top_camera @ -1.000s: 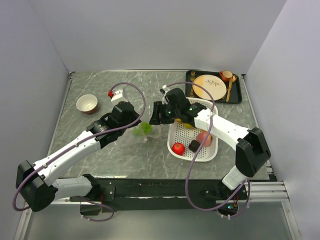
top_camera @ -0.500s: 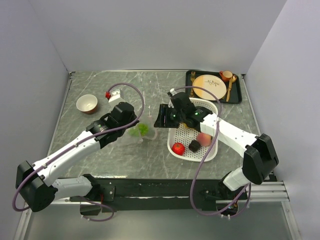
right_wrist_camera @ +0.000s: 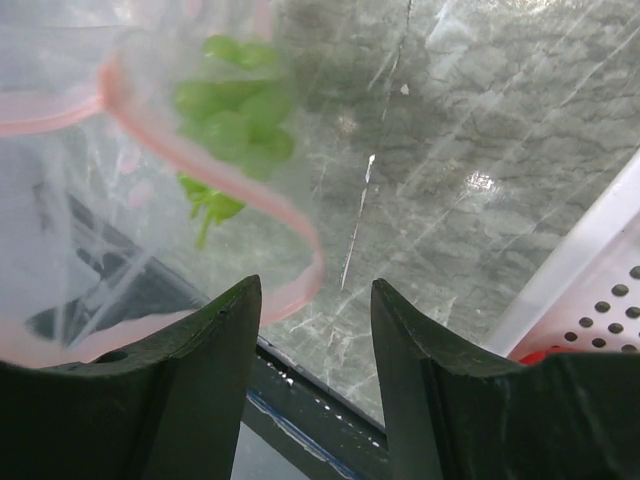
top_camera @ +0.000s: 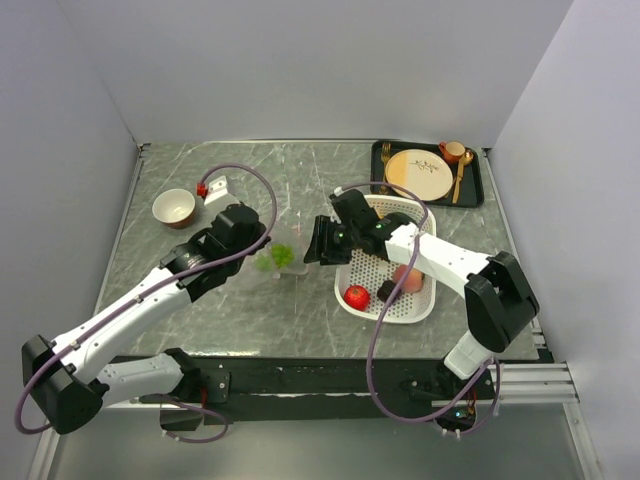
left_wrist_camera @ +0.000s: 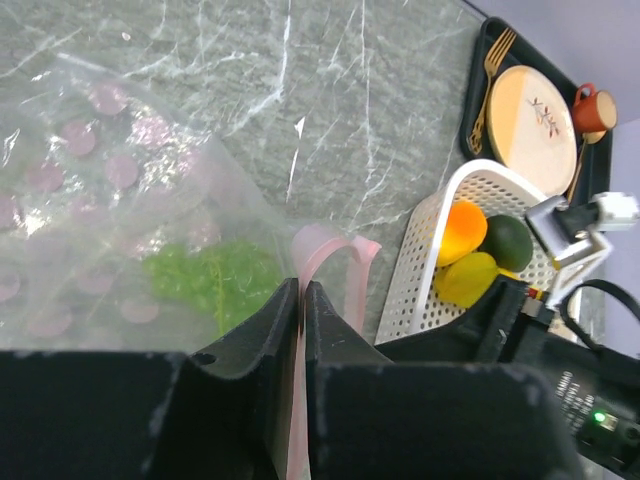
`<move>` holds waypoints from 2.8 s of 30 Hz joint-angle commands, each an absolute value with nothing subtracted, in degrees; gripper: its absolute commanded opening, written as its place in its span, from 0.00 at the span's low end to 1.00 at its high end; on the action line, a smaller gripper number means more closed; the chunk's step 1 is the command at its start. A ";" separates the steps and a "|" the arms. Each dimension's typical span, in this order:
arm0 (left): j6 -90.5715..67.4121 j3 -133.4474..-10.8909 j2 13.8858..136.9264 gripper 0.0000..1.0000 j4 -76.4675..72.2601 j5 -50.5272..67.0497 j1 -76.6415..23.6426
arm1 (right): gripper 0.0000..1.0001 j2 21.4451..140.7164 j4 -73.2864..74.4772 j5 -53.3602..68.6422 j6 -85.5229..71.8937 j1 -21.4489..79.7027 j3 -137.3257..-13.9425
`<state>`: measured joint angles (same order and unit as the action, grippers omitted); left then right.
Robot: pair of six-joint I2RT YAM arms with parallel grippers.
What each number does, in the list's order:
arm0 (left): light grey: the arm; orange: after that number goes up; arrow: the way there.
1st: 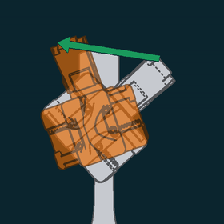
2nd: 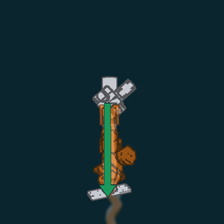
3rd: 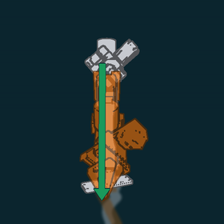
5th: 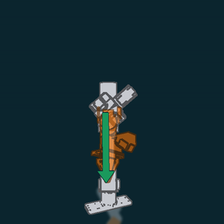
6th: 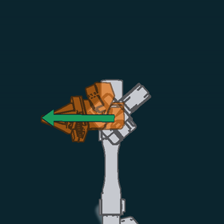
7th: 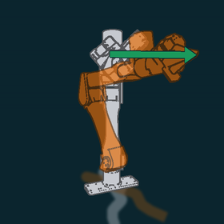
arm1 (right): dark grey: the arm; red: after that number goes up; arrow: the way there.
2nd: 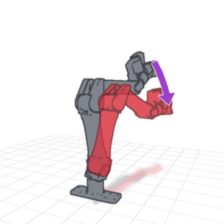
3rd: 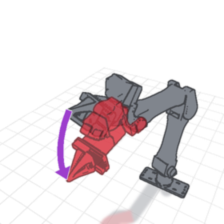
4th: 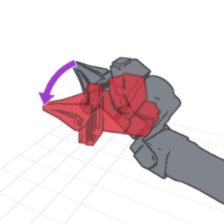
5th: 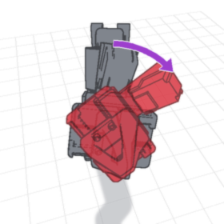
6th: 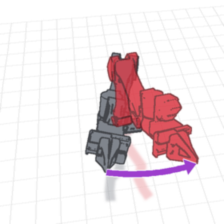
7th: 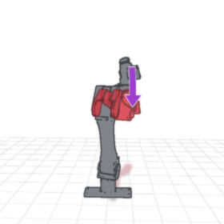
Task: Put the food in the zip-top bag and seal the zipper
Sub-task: Adjust the zipper food storage bag at the center of the board.
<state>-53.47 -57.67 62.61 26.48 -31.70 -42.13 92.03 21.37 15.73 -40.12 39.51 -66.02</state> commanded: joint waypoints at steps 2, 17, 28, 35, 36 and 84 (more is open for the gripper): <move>-54.05 -58.71 60.47 0.13 25.58 -33.66 -41.75 | 0.55 94.04 18.55 17.84 -42.10 39.81 -66.80; -54.32 -57.48 59.85 0.13 25.31 -33.05 -41.66 | 0.11 95.90 11.87 22.85 -43.07 39.73 -66.89; -56.43 -57.39 55.02 0.10 26.45 -38.13 -41.57 | 0.04 87.54 19.42 16.35 -34.02 40.43 -82.59; -55.72 -59.23 48.17 0.12 28.03 -44.38 -41.57 | 0.07 93.23 27.49 16.09 -29.00 41.66 -94.56; -55.72 -59.67 47.64 0.10 29.43 -44.65 -41.57 | 0.07 94.03 27.94 16.35 -28.92 41.57 -95.09; -46.14 -48.96 60.29 0.50 9.15 -4.48 -31.64 | 0.10 89.38 24.26 15.12 -29.53 41.40 -85.96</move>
<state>-48.34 -49.71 59.61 13.89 -6.81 -31.83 91.74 25.82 15.68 -29.93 41.47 -85.71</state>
